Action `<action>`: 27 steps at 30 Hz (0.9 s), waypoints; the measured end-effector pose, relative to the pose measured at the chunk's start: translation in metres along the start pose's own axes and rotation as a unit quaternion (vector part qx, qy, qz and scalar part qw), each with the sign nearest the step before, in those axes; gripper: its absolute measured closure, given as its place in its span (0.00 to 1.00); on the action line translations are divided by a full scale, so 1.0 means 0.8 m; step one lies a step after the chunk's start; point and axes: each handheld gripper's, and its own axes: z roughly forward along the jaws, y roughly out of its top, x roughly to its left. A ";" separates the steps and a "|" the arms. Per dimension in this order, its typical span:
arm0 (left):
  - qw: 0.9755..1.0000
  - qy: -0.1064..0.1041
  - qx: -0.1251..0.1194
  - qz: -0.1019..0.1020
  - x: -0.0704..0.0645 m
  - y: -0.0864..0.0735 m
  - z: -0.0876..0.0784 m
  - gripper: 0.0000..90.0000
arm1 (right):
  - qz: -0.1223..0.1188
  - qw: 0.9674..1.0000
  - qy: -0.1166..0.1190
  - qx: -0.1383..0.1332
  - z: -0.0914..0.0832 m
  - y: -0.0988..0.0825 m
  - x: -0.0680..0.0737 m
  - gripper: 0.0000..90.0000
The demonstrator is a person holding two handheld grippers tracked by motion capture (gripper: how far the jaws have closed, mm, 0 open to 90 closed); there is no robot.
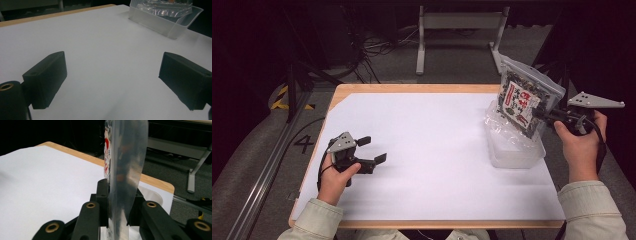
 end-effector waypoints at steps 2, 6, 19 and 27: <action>1.000 0.000 0.001 -0.002 0.000 0.000 0.000 0.10 | 0.001 1.000 -0.001 0.000 0.000 -0.001 0.000 0.85; 1.000 0.004 -0.002 -0.003 0.000 0.000 0.000 0.10 | -0.001 1.000 -0.004 0.007 0.002 -0.006 -0.001 0.85; 1.000 0.005 0.001 -0.002 0.000 0.000 0.000 0.10 | 0.007 1.000 -0.005 0.021 0.011 -0.019 -0.003 0.85; 1.000 0.005 0.003 -0.002 0.001 -0.001 0.000 0.09 | 0.004 1.000 -0.005 0.026 0.018 -0.031 -0.002 0.85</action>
